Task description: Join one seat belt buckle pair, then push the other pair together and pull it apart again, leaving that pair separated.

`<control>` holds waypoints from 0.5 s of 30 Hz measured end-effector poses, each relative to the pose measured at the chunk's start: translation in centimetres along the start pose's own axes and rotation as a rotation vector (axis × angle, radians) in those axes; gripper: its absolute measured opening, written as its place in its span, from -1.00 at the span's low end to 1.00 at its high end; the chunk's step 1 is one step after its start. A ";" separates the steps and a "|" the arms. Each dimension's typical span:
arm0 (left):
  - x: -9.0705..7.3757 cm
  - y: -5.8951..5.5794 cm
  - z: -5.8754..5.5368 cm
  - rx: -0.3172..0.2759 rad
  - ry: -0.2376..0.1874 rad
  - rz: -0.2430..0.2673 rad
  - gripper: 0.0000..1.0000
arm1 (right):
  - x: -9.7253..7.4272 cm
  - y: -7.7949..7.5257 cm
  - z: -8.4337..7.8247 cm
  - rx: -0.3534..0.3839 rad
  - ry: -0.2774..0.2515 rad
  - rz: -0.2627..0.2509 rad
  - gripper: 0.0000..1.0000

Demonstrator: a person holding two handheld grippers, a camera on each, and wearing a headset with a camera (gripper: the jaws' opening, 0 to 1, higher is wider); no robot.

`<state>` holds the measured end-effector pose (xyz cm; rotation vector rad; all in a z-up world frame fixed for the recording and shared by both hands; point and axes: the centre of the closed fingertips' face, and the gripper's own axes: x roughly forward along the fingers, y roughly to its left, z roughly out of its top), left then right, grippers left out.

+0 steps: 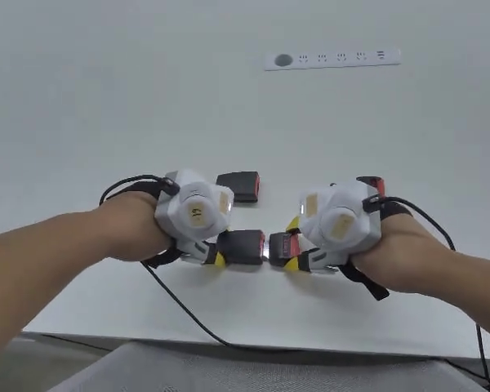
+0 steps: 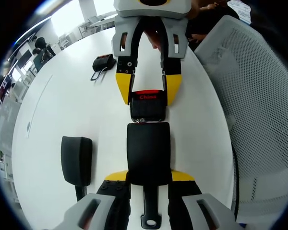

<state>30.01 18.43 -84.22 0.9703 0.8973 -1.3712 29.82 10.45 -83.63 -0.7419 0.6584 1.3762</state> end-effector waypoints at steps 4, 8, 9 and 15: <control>0.0 0.0 0.0 -0.014 -0.018 0.001 -0.40 | 0.0 0.1 0.1 0.005 0.004 0.002 -0.41; 0.1 0.0 0.0 -0.028 -0.023 -0.003 -0.38 | 0.0 0.1 0.1 0.009 0.001 0.005 -0.39; 0.1 0.0 0.0 -0.030 -0.025 -0.004 -0.38 | 0.0 0.2 0.2 0.009 -0.001 0.006 -0.39; 0.2 -0.1 0.0 -0.051 -0.023 -0.007 -0.36 | 0.0 0.2 0.2 0.014 -0.006 0.000 -0.37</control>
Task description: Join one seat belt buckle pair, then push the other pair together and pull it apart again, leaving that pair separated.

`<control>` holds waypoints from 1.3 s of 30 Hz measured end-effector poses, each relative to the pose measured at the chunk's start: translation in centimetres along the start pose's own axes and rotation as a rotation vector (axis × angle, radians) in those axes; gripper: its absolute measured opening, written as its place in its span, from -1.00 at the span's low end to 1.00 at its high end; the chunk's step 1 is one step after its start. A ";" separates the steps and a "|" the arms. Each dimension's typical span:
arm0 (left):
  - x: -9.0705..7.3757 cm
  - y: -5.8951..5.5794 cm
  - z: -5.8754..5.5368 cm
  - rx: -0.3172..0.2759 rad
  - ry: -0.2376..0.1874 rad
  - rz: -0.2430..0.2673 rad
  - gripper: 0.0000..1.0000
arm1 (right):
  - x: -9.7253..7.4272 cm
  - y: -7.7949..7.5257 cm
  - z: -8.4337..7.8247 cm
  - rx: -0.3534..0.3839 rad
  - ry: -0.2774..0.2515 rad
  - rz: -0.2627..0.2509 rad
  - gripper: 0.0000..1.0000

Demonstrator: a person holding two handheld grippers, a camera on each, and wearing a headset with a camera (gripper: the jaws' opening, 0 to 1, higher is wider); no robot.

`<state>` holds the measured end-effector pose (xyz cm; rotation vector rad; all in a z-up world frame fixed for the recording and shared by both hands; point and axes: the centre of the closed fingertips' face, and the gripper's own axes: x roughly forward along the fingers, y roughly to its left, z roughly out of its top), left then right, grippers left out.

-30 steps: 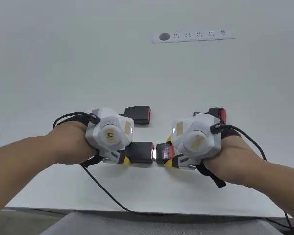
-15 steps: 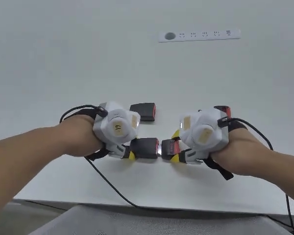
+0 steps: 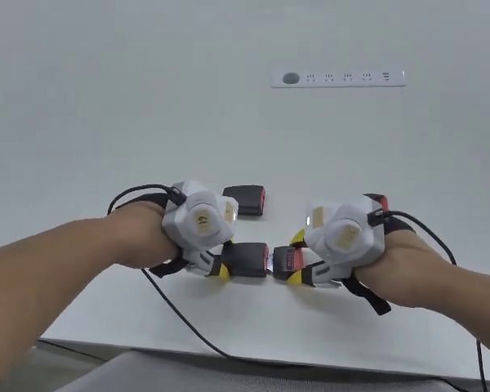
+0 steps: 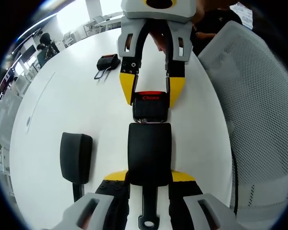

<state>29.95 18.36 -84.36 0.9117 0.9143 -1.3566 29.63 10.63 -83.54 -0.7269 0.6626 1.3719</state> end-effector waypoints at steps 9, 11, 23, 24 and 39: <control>-0.2 -0.2 -0.2 0.006 0.027 0.047 -0.35 | -0.1 -0.1 0.3 -0.021 0.010 -0.019 -0.34; -0.6 -0.1 -0.3 0.045 0.042 0.068 -0.35 | -0.2 0.1 0.5 -0.026 0.012 -0.008 -0.34; -4.3 2.5 3.1 0.014 -0.101 0.179 -0.18 | -2.3 -0.7 1.9 -0.042 -0.025 -0.028 -0.32; -4.4 3.0 3.1 0.009 -0.103 0.189 -0.18 | -2.5 -1.0 1.6 -0.040 -0.021 -0.038 -0.31; -4.2 9.5 2.3 -0.082 -0.135 0.265 -0.12 | -6.9 -7.4 -3.8 0.019 0.030 -0.157 -0.27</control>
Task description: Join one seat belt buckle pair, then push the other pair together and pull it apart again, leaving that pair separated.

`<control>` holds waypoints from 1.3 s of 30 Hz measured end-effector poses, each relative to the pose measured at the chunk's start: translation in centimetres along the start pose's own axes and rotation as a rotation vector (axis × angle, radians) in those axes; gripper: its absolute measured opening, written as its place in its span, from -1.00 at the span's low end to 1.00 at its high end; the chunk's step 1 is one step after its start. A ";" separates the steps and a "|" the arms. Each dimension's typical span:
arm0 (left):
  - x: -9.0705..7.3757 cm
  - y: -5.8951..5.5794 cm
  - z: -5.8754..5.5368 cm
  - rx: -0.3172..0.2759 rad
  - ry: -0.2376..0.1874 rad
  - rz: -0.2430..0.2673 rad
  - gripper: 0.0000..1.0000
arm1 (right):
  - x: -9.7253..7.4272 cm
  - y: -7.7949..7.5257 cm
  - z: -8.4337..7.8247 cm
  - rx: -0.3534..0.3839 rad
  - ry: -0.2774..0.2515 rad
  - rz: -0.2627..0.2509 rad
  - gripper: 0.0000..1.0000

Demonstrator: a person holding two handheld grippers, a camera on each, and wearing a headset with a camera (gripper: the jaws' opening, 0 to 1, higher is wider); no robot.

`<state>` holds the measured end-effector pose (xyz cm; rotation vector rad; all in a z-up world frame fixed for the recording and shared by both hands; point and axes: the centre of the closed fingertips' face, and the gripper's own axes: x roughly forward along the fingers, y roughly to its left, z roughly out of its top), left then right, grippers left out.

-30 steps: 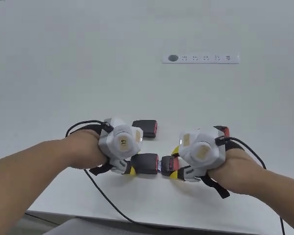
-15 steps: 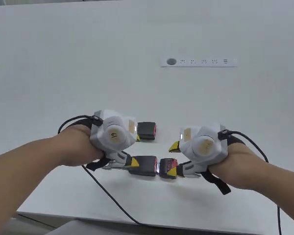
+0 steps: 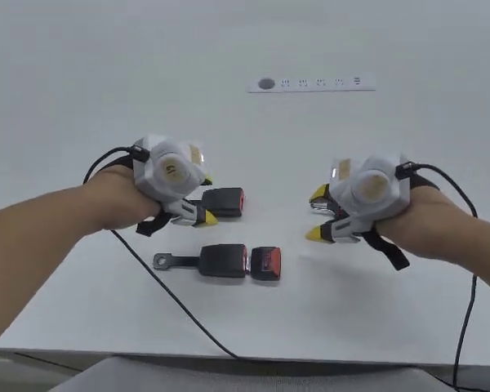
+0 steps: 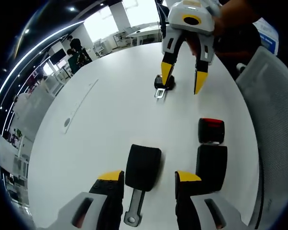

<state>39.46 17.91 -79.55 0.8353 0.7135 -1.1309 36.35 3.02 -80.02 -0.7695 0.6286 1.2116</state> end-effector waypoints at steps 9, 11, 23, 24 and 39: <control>1.7 1.0 -0.2 -0.008 0.023 -0.086 -0.10 | -1.2 -3.9 -4.4 0.064 0.056 -0.044 -0.22; 2.2 1.0 -0.3 0.000 0.029 -0.106 -0.09 | -1.2 -4.0 -4.9 0.066 0.067 -0.034 -0.21; 3.5 0.7 -2.0 0.023 0.076 -0.165 -0.17 | 0.0 -3.3 -6.5 0.065 0.117 0.038 -0.31; 3.5 0.6 -2.3 0.023 0.082 -0.169 -0.20 | 0.0 -3.3 -6.5 0.062 0.116 0.042 -0.32; 3.6 0.3 -2.0 0.062 0.078 -0.164 -0.34 | 1.4 -2.7 -4.2 0.023 0.102 0.075 -0.35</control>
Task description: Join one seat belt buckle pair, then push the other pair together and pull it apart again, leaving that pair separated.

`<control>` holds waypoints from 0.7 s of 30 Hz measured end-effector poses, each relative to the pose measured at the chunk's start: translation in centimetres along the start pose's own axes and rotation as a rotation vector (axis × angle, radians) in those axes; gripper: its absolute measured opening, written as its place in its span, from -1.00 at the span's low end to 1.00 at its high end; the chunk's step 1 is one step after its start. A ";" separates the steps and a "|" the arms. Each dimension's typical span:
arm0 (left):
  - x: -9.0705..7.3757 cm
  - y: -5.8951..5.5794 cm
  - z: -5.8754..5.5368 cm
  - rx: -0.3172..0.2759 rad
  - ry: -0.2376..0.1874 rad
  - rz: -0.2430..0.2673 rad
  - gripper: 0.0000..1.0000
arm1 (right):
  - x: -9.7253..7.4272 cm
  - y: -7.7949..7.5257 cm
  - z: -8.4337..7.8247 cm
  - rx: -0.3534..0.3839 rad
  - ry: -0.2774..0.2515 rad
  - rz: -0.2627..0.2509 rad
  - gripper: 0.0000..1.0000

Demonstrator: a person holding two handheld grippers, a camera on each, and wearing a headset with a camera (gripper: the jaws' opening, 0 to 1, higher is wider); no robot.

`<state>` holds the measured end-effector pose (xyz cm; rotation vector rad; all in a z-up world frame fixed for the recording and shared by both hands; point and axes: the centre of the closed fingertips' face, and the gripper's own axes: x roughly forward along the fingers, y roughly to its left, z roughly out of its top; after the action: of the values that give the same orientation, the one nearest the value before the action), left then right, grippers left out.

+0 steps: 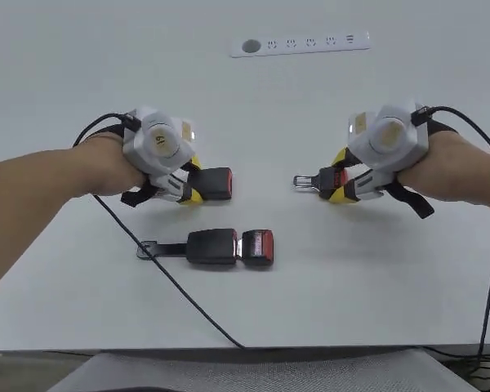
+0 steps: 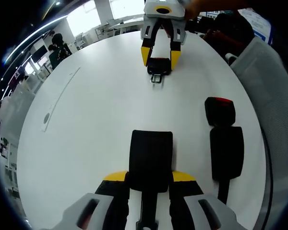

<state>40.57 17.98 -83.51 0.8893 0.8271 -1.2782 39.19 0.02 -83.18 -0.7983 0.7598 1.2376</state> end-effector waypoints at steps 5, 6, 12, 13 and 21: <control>0.0 0.0 -0.1 -0.006 -0.006 0.004 -0.35 | 1.1 0.4 1.8 -0.006 -0.018 0.002 -0.35; 0.0 0.0 -0.1 -0.001 -0.006 0.004 -0.35 | 1.5 0.6 2.6 -0.014 -0.026 0.004 -0.35; 0.0 0.1 -0.2 0.009 -0.012 -0.001 -0.36 | 2.9 0.7 4.9 -0.009 -0.033 0.000 -0.35; 0.0 0.1 -0.2 0.009 -0.016 0.000 -0.36 | 3.2 0.8 5.4 -0.014 -0.035 0.001 -0.35; 0.1 0.1 -0.2 0.018 -0.012 -0.007 -0.36 | 4.5 0.6 7.2 -0.025 -0.051 -0.004 -0.36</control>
<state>40.63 18.11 -83.65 0.8927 0.8112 -1.2977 39.82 8.49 -83.31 -0.7860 0.7024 1.2610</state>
